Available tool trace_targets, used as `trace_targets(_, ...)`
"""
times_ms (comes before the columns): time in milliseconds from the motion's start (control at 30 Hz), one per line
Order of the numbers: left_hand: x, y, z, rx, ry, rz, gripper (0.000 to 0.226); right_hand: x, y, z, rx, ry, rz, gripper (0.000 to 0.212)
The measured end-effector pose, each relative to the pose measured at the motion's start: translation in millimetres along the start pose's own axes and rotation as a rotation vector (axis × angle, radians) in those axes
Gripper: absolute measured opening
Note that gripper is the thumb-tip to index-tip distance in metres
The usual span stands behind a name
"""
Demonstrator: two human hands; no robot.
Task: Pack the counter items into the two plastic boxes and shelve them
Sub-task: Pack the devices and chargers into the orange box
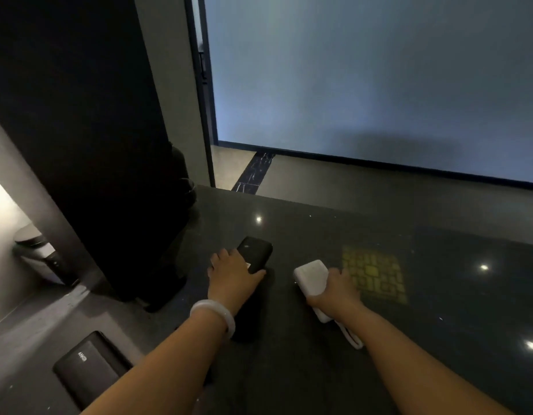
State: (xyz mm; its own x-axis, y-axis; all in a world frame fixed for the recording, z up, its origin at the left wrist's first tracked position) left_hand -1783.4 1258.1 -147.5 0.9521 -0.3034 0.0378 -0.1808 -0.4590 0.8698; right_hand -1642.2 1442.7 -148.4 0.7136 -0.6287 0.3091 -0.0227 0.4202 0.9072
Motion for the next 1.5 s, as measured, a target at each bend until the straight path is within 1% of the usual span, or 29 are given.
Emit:
trace_targets(67,23,0,-22,0.031,-0.072,0.021,0.088,27,11,-28,-0.016,-0.022,-0.026,0.091)
trace_targets(133,48,-4,-48,0.072,-0.153,0.038,0.086,54,23,-57,-0.039,-0.055,-0.086,0.091)
trace_targets(300,123,-28,-115,0.178,-0.367,0.102,0.081,119,51,-132,-0.054,-0.166,-0.198,0.086)
trace_targets(600,267,-72,-228,0.22,-0.646,0.276,0.081,255,96,-280,-0.132,-0.365,-0.403,0.079)
trace_targets(733,352,-91,-287,0.248,-0.751,0.326,0.086,339,111,-361,-0.146,-0.481,-0.473,0.079)
trace_targets(967,531,-131,-373,0.333,-0.979,0.473,0.082,507,125,-497,-0.15,-0.671,-0.56,0.086)
trace_targets(1067,603,-146,-397,0.345,-1.103,0.519,0.077,574,122,-543,-0.12,-0.754,-0.593,0.088)
trace_targets(1233,697,-160,-417,0.388,-1.243,0.58,0.073,662,101,-598,-0.167,-0.856,-0.578,0.092)
trace_targets(1400,748,-165,-427,0.382,-1.323,0.67,0.073,713,77,-623,-0.262,-0.952,-0.633,0.093)
trace_targets(1500,765,-170,-431,0.347,-1.344,0.718,0.078,728,65,-632,-0.254,-1.005,-0.615,0.092)
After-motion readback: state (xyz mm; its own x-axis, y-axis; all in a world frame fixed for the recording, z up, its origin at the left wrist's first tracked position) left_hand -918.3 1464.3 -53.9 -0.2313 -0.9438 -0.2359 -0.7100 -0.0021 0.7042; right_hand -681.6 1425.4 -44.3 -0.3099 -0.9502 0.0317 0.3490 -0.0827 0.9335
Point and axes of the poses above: each hand's wrist, its own x-axis away from the middle knuckle, its own y-axis out of the back of the hand, z = x × y, the point moved 5 cm from there along -x, towards the middle knuckle, and after that the axes turned 8 degrees about x, right-handed, at the moved point
